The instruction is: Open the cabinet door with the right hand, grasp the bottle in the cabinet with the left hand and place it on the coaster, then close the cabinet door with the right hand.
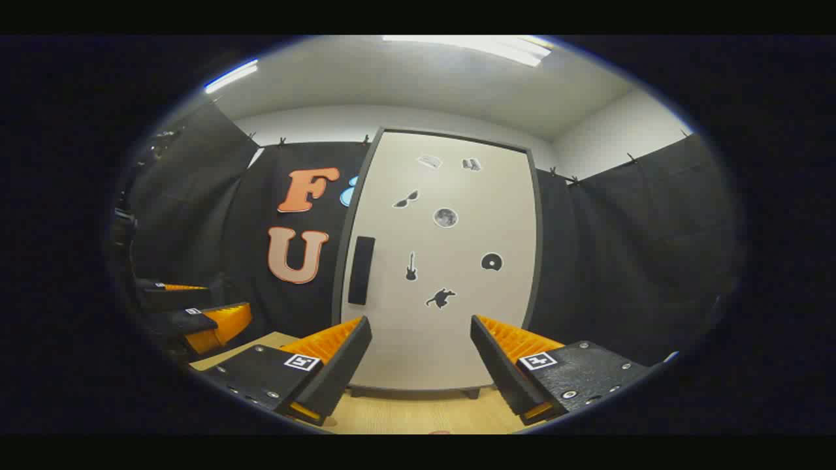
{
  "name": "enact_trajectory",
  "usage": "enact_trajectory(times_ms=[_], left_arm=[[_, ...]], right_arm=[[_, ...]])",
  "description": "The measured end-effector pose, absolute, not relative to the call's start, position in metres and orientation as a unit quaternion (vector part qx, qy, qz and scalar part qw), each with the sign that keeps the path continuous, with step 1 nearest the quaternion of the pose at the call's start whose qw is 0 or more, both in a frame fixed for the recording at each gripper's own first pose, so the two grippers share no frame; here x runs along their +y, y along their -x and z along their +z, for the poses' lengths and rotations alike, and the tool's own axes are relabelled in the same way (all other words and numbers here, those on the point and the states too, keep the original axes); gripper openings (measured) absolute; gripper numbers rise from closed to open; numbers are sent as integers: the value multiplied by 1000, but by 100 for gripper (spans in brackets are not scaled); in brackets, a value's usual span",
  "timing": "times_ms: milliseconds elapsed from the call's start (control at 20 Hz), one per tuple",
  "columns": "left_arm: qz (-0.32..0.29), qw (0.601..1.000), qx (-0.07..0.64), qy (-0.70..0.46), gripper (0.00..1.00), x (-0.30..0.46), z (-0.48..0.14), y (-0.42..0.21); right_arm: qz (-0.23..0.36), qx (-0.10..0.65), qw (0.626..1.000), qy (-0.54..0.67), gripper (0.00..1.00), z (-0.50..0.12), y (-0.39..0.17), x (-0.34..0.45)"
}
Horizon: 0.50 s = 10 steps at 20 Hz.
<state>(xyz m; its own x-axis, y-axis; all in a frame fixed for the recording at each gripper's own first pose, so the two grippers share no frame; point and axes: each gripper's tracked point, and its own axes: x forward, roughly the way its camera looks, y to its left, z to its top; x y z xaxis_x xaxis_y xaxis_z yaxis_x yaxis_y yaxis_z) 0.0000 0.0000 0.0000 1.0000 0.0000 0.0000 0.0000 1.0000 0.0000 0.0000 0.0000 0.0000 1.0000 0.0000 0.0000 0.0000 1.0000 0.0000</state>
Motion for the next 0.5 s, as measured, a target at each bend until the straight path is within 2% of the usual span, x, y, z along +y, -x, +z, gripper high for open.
enact_trajectory(times_ms=[150, 200, 250, 500], left_arm=[[-10, 1000, -1, 8, 94, -2, -2, -1], [-9, 1000, 3, 11, 99, 0, -5, 0], [-6, 1000, 6, 15, 96, 3, -6, 0], [14, 999, 18, 29, 96, 12, -15, 4]], right_arm=[[-3, 11, 1000, -6, 95, -6, -1, 4], [-5, 13, 1000, -8, 95, -8, -1, 4], [-5, 14, 1000, -11, 95, -8, -2, 5], [16, 0, 999, -37, 95, -4, -2, 5]])
